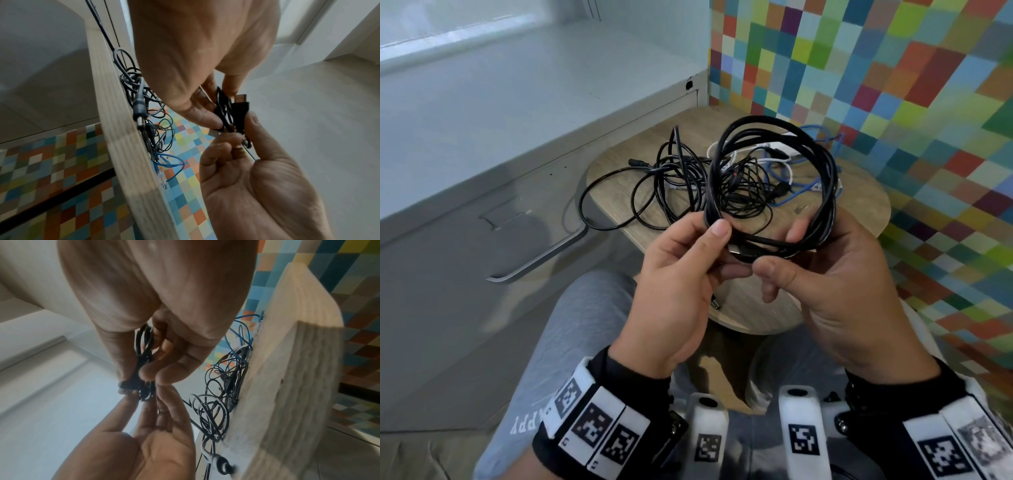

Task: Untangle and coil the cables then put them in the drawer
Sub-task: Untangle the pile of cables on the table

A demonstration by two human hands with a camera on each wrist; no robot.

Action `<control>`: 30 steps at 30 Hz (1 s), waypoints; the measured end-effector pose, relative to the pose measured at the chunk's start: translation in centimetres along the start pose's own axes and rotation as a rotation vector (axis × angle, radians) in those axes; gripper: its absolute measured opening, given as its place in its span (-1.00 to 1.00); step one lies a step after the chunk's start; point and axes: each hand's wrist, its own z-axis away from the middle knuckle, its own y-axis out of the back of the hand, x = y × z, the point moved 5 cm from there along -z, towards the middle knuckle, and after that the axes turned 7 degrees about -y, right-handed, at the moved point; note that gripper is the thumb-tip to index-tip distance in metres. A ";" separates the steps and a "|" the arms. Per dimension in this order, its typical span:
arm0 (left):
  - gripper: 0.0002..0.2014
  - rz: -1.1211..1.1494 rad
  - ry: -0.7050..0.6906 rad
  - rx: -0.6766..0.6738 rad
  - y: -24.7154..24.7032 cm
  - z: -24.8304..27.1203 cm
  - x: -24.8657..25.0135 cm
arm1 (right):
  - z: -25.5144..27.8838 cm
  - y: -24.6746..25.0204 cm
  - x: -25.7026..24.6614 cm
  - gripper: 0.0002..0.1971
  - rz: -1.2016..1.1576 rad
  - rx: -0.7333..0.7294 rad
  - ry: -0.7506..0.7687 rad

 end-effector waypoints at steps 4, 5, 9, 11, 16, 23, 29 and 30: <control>-0.82 -0.046 -0.066 -0.015 0.0 0.1 0.1 | 0.1 0.3 -0.1 -0.63 0.078 0.088 0.009; -0.80 -0.055 -0.088 -0.017 0.0 0.0 0.2 | 0.1 0.3 -0.1 -0.65 0.099 0.115 0.017; -0.84 -0.036 -0.115 -0.022 0.0 -0.2 0.1 | 0.7 0.0 -0.3 -0.67 0.167 0.189 0.063; -0.81 -0.053 -0.105 -0.015 0.2 -0.2 0.1 | 0.9 -0.3 -0.6 -0.66 0.174 0.195 0.088; -0.81 -0.067 -0.139 0.013 0.3 -0.2 0.3 | 0.8 -0.6 -0.9 -0.68 0.125 0.165 0.076; -0.85 -0.014 -0.101 -0.058 -0.4 0.0 0.0 | 0.4 -0.2 -0.2 -0.64 0.067 0.143 0.000; -0.86 0.191 0.023 -0.023 -0.7 0.1 -0.8 | 0.4 -0.8 0.8 -0.64 -0.108 0.137 -0.019; -0.87 0.188 0.017 -0.032 -0.6 0.0 -0.8 | 0.4 -0.8 0.7 -0.66 -0.110 0.140 -0.011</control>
